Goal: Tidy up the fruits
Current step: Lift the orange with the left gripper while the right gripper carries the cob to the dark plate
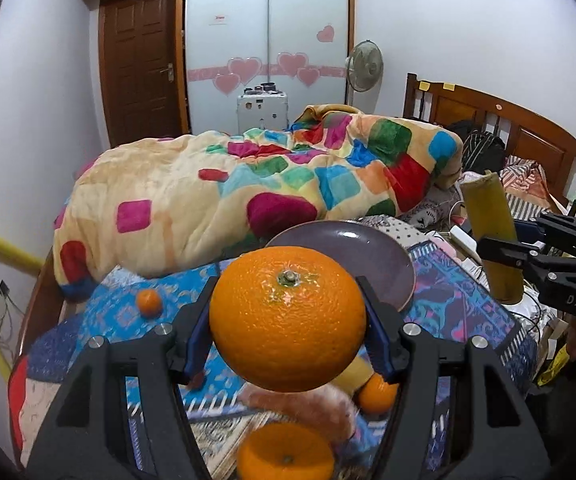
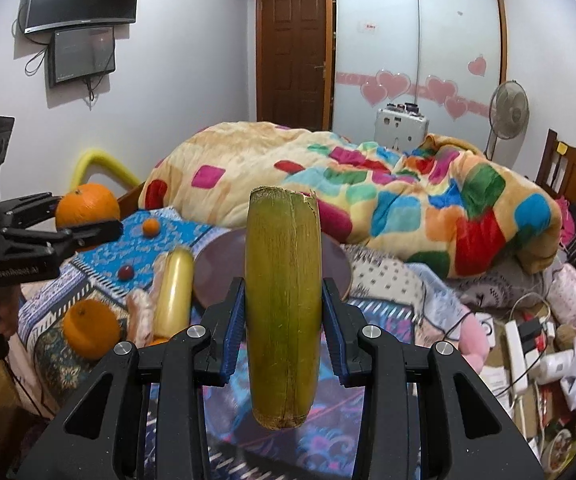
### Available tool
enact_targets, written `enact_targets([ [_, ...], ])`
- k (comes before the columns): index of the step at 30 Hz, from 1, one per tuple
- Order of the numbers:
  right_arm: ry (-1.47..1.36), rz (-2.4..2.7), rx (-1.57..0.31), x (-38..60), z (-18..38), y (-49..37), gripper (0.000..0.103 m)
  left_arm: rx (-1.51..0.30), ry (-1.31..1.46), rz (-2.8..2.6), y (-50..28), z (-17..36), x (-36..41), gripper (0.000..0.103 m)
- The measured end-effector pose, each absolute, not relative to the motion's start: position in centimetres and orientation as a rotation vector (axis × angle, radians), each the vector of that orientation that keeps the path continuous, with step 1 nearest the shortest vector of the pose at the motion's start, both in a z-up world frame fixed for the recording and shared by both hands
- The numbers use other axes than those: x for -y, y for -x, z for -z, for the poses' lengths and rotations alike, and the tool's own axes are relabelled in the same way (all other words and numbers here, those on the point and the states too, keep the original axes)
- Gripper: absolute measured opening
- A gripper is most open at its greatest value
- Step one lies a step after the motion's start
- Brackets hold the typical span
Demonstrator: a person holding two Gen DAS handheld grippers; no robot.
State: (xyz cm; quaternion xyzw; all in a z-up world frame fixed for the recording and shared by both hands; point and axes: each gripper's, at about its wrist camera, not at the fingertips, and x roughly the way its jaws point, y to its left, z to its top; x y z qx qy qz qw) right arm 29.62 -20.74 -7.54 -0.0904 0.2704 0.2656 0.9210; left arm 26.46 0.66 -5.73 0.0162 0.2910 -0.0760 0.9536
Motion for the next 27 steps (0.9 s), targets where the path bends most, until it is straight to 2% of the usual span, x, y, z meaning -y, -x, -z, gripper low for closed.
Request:
enact_targets([
  [14,0.177,-0.528,-0.565,20.0,8.4,-35.0,0.033,-0.634,-0.056,0.145,-34.0,6.3,1.2,0.064],
  [27,0.199,-0.526,-0.698,17.9,12.1,-40.1,0.033,-0.802,-0.07,0.127,-39.8,9.5,1.5,0.064],
])
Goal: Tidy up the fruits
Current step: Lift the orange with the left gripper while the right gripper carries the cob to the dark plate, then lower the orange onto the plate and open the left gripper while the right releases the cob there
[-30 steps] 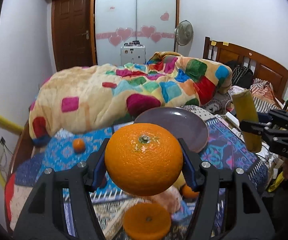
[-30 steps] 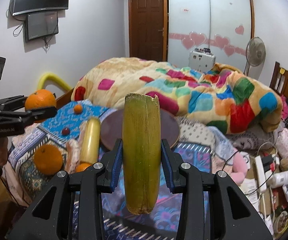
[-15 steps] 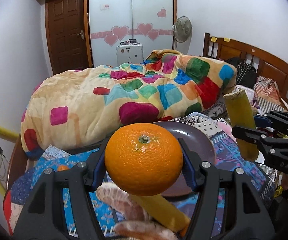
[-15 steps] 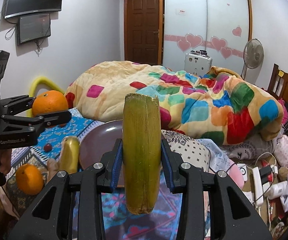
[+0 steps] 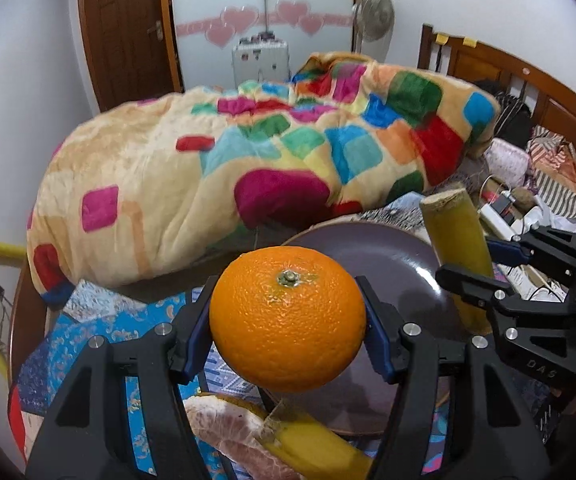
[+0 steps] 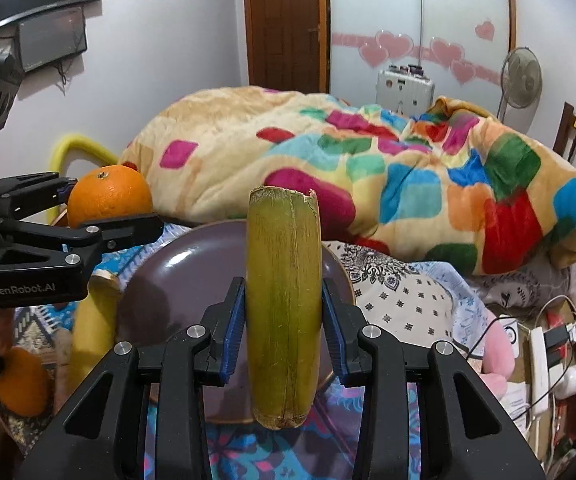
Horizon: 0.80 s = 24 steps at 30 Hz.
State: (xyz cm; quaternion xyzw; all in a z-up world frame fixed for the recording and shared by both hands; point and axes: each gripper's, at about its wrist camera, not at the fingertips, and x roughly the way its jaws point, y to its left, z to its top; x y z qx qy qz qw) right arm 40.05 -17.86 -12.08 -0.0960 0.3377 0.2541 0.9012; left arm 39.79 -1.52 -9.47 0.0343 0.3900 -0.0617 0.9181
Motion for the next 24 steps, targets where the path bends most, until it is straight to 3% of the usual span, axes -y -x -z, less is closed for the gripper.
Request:
enact_targets([
  [24,0.259,-0.516,-0.853,15.8,15.8,-43.5,0.034,-1.085,-0.001,0.169,-45.0,14.0,1.7,0.064],
])
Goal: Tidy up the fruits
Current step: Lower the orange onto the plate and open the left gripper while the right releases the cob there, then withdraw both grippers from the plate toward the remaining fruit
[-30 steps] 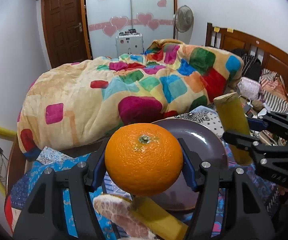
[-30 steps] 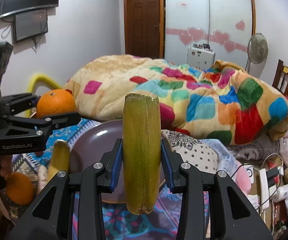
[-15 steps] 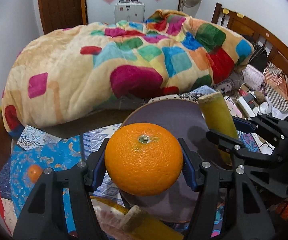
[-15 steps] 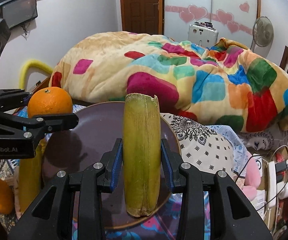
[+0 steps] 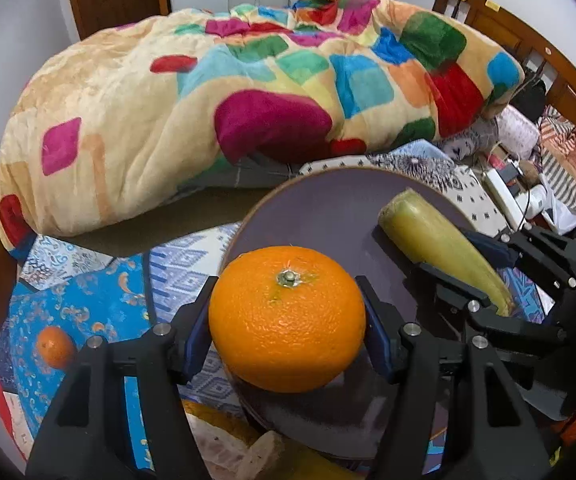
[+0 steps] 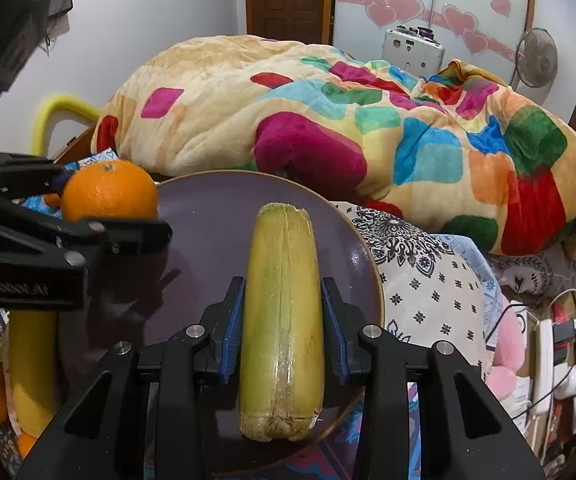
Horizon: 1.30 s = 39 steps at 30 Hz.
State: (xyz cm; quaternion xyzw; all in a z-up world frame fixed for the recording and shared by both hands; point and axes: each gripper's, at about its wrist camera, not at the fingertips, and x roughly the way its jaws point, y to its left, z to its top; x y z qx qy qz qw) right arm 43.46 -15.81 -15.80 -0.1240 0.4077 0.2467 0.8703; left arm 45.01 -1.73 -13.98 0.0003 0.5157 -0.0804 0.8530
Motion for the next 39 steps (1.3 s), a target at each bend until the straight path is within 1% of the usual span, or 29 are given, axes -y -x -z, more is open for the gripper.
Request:
enact_targets([
  [6,0.262,-0.517,-0.847,15.7,15.3,-43.1,0.035,-1.118,-0.021,0.201,-44.9,14.6,2.6,0.064],
  [7,0.264,-0.52,-0.843,15.8,15.2,-42.9,0.035,-1.107,-0.032,0.2,-44.7,14.5,2.7,0.065],
  [9,0.271,-0.515,-0.829,15.9,14.8,-42.4,0.042,-1.062,-0.052,0.192,-44.3,13.8,2.7,0.067],
  [10,0.274,-0.512,-0.821,15.9,14.6,-42.2,0.043,-1.042,-0.054,0.189,-44.0,13.4,2.7,0.068],
  [12,0.272,-0.505,-0.8,16.2,14.0,-41.5,0.043,-1.013,-0.039,0.178,-43.7,12.5,2.3,0.072],
  [18,0.256,-0.491,-0.738,17.1,11.5,-39.6,0.043,-0.923,-0.005,0.14,-41.5,9.5,0.9,0.072],
  [21,0.236,-0.495,-0.715,17.6,10.2,-38.4,0.044,-0.871,0.008,0.109,-39.6,7.8,-0.2,0.074],
  [24,0.231,-0.493,-0.689,17.9,9.1,-36.8,0.044,-0.823,0.01,0.071,-37.4,6.4,-1.2,0.082],
  [32,0.229,-0.497,-0.623,18.3,7.0,-31.9,0.047,-0.727,-0.003,0.044,-30.0,4.2,-2.5,0.082],
  [39,0.231,-0.522,-0.593,17.9,7.1,-27.7,0.051,-0.735,0.028,0.072,-24.9,5.5,-2.7,0.082],
])
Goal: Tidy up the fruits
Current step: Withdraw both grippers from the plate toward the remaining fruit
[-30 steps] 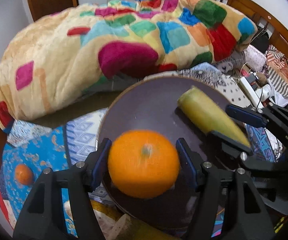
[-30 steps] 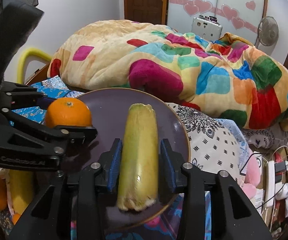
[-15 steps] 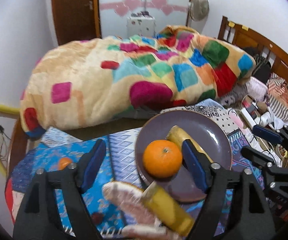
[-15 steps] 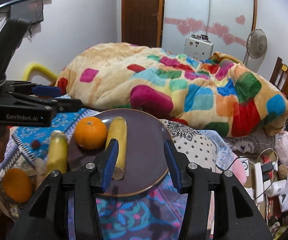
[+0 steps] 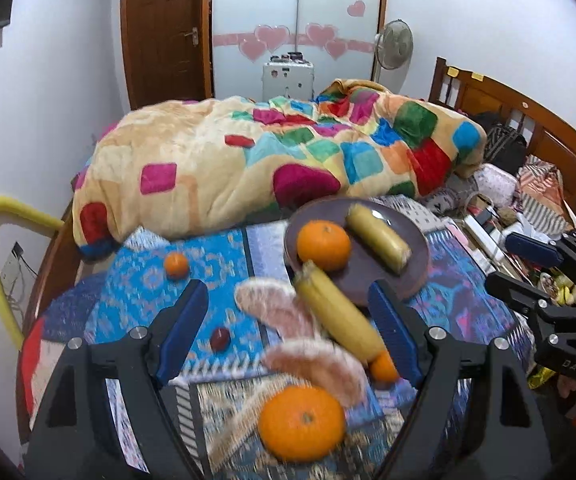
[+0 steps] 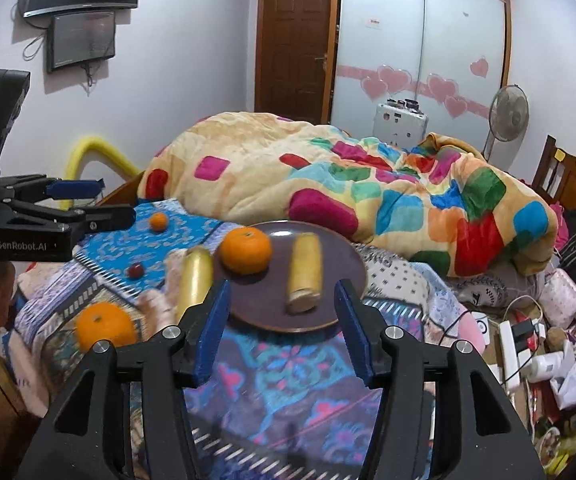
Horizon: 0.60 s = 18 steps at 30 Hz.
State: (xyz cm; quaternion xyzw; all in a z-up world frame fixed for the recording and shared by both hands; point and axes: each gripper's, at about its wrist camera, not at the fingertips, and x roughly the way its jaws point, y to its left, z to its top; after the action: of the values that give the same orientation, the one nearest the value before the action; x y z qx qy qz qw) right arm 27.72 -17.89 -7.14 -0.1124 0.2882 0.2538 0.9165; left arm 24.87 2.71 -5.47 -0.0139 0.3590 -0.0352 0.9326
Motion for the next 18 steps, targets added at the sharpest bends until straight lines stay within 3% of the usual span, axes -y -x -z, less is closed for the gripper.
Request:
enact_targets([
  [18,0.167,-0.615,-0.699,16.9,12.9,-24.8,0.052,-0.837,0.05,0.065,-20.7,13.2,-2.3,0.083],
])
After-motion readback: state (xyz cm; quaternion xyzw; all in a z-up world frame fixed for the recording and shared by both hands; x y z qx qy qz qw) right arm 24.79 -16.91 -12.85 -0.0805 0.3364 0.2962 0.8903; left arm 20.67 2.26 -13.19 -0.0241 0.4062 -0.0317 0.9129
